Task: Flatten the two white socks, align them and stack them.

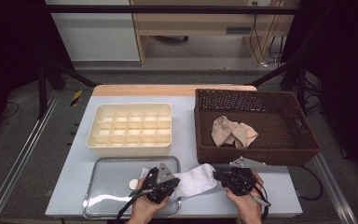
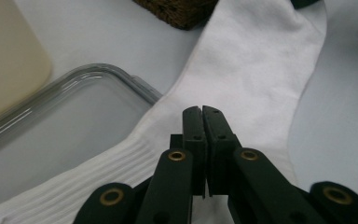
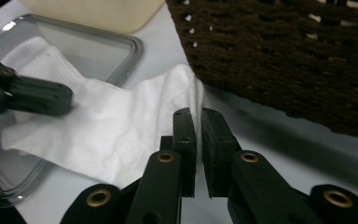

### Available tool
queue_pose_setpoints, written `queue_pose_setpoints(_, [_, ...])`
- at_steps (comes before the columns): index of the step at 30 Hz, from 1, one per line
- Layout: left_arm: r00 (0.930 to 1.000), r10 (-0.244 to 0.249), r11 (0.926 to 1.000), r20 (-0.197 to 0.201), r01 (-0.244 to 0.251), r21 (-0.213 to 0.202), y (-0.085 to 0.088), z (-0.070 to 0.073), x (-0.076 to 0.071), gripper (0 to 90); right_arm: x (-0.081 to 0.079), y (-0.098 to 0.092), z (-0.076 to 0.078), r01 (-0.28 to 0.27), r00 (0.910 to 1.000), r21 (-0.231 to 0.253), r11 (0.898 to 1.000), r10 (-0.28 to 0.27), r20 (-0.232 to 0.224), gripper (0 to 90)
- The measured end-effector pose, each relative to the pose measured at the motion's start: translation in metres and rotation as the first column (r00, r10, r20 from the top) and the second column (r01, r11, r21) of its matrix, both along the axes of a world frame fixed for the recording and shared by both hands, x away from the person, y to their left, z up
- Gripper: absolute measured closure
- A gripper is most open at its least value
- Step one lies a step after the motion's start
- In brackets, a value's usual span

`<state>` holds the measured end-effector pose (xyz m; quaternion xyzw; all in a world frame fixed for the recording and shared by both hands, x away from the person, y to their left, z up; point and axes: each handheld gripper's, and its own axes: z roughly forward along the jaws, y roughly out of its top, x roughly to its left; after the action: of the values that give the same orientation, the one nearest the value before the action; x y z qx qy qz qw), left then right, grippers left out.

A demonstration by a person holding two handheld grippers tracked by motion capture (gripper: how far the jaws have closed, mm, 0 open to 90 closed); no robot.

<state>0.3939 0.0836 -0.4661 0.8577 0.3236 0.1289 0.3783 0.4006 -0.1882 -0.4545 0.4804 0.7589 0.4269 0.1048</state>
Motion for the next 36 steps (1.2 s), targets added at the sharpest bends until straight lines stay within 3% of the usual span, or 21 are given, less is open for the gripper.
queue_pose_setpoints(6, [1.0000,0.003,0.9999,-0.001,-0.003,0.013,-0.003,-0.003,0.001,88.9,-0.003,0.002,0.013,-0.021,0.9993,0.042,0.999,0.020,0.031,85.4])
queue_pose_setpoints(7, [1.0000,0.003,0.9999,0.001,-0.003,0.014,-0.003,-0.003,0.001,89.0,-0.005,0.003,0.023,-0.039,0.9975,0.060,0.997,0.035,0.061,85.5])
queue_pose_setpoints(8, [1.0000,0.003,0.9999,0.001,-0.003,0.014,-0.003,-0.003,0.001,89.0,-0.005,0.003,0.023,-0.039,0.9975,0.060,0.997,0.035,0.061,85.5])
queue_pose_setpoints(17, [1.0000,0.004,0.9998,0.004,-0.004,0.022,-0.004,-0.003,0.001,89.4,-0.010,0.014,0.055,-0.110,0.9903,0.149,0.983,0.096,0.100,86.0])
queue_pose_setpoints(27, [0.9999,0.011,0.9998,0.004,-0.011,0.014,-0.001,-0.001,0.001,89.5,-0.003,0.033,0.072,-0.154,0.9827,0.168,0.974,0.133,0.128,86.4])
queue_pose_setpoints(31, [0.9999,0.015,0.9998,0.003,-0.015,-0.010,0.007,0.006,0.003,89.5,-0.003,0.033,0.073,-0.147,0.9830,0.173,0.974,0.125,0.134,86.4])
queue_pose_setpoints(36, [0.9983,0.053,0.9980,0.024,-0.053,-0.036,0.037,0.023,0.004,89.6,-0.003,0.032,0.073,-0.145,0.9833,0.177,0.973,0.122,0.135,86.3])
